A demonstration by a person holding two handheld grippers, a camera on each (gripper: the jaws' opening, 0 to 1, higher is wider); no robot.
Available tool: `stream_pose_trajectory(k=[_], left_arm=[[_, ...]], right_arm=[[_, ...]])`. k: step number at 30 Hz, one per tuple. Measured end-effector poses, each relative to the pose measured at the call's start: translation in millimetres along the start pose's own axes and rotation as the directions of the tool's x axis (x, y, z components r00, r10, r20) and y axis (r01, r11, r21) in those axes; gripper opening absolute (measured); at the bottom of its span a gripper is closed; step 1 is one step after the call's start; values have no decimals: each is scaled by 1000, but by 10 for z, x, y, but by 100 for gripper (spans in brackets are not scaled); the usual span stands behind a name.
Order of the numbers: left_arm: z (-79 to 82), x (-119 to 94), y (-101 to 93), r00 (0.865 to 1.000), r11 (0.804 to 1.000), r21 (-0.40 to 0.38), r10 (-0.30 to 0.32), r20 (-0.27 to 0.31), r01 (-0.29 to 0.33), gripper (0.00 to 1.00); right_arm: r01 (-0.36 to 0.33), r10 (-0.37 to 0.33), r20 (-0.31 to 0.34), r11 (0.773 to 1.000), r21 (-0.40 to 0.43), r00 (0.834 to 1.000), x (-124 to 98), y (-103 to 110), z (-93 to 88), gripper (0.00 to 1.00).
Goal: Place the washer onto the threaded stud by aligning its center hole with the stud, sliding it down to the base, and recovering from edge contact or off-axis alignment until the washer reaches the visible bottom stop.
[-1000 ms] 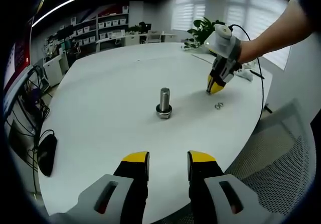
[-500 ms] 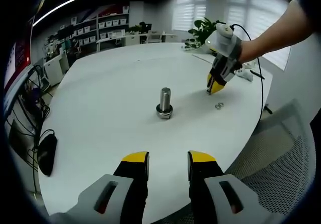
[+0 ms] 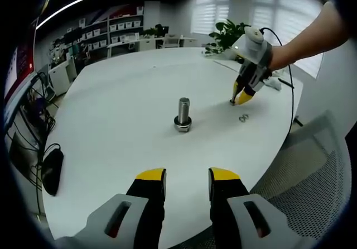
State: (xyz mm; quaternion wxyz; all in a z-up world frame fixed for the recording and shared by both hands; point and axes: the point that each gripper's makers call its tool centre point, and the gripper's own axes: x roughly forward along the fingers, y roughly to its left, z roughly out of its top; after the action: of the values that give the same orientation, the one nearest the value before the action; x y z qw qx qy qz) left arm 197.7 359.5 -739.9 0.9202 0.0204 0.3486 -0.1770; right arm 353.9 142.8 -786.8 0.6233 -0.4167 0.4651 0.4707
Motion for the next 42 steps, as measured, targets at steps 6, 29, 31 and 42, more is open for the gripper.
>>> stream_pose_trajectory(k=[6, 29, 31, 42], left_arm=[[-3, 3, -1, 1000, 1000, 1, -1, -1, 1, 29], [2, 8, -11, 1000, 1000, 11, -1, -2, 1, 29], [8, 4, -6, 1000, 1000, 9, 1, 2, -1, 29], [8, 3, -15, 1000, 1000, 15, -1, 3, 1, 29]], right_arm=[[0, 0, 5, 1000, 21, 1000, -42, 15, -59, 25], [-11, 9, 29, 998, 60, 1000, -75, 128, -237, 26], [-16, 14, 26, 998, 58, 1000, -68, 164, -252, 26], [-35, 29, 71, 997, 74, 997, -102, 311, -184, 28]])
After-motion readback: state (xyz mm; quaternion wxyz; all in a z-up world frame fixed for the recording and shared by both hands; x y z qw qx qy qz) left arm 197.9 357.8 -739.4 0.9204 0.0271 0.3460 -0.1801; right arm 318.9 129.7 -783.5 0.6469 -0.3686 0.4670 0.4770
